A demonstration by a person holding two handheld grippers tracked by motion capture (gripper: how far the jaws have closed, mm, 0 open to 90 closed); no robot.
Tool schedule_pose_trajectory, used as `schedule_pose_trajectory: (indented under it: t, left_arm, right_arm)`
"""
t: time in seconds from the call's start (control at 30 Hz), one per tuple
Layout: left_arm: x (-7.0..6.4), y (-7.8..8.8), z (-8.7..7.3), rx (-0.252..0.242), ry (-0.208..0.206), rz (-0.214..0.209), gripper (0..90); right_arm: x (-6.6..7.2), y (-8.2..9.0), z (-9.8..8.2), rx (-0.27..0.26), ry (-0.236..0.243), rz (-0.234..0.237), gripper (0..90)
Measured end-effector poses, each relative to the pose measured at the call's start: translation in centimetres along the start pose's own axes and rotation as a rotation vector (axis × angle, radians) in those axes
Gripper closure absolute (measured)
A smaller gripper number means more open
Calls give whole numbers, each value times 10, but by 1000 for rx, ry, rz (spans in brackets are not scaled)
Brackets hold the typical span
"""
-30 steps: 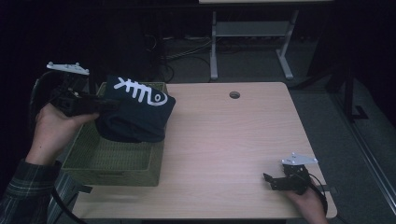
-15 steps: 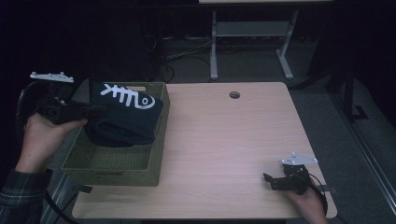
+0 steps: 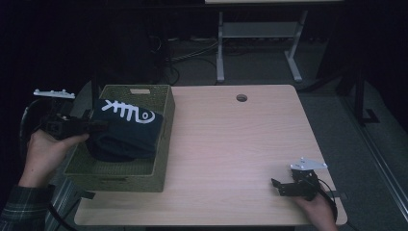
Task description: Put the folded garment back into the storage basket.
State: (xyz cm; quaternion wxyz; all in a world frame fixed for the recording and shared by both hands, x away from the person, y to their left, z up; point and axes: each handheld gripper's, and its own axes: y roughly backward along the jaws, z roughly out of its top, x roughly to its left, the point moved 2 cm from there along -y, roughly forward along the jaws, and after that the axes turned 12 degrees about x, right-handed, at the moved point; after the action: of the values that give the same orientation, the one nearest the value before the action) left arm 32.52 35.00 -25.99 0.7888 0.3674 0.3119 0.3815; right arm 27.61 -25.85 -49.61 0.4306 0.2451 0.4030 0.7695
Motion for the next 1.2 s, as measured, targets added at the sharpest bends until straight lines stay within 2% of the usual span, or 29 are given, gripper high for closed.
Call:
schedule_pose_trajectory:
  t: [0.17,0.43,0.57,0.83,1.07,1.2]
  left_arm:
    - [7,-3,-7,10,22,4,705]
    - [13,-22,-17,36,51,-29,705]
    - [17,-33,-19,68,51,-38,705]
    - [29,-58,-19,124,49,-27,702]
    - [40,-69,-19,170,39,37,677]
    - [46,-73,-19,180,45,43,667]
  right_arm:
    - [0,0,0,0,-4,0,91]
    - [0,0,0,0,-4,0,91]
    - [0,0,0,0,-3,0,91]
    - [0,0,0,0,-2,-2,91]
    - [0,0,0,0,-2,-1,91]
    - [0,0,0,0,-2,-3,91]
